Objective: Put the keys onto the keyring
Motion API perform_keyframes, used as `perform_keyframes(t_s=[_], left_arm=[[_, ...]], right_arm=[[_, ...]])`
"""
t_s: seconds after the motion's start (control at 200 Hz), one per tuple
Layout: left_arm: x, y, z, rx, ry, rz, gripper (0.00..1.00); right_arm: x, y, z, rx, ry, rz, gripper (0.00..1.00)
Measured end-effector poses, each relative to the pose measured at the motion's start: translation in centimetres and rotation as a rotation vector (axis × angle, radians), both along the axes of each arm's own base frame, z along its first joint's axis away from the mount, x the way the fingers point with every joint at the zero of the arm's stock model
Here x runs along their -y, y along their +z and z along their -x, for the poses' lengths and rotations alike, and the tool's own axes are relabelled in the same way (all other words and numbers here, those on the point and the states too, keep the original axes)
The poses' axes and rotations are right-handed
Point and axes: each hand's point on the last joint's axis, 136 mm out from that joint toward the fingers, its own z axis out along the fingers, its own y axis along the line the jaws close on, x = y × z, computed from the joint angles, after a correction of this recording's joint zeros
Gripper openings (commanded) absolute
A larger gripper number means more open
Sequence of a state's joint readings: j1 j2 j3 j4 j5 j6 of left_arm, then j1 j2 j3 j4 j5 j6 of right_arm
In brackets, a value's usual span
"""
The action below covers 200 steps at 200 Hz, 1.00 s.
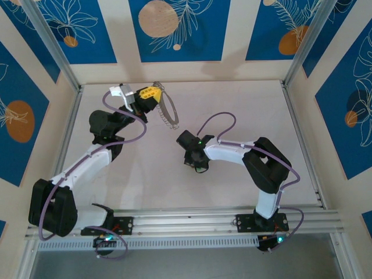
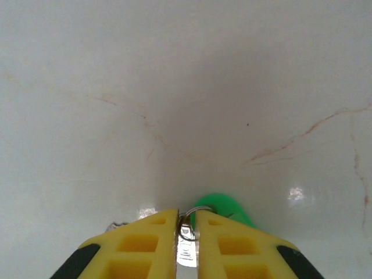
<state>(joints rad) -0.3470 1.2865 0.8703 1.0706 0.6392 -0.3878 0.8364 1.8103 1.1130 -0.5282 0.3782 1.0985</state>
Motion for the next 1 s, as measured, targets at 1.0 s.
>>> perform_keyframes(t_s=[1.0], left_arm=[[0.1,-0.1,0.0,-0.019,-0.019,0.010,0.00]], right_arm=[[0.6,7.1,-0.9,0.240,0.066,-0.288,0.00]])
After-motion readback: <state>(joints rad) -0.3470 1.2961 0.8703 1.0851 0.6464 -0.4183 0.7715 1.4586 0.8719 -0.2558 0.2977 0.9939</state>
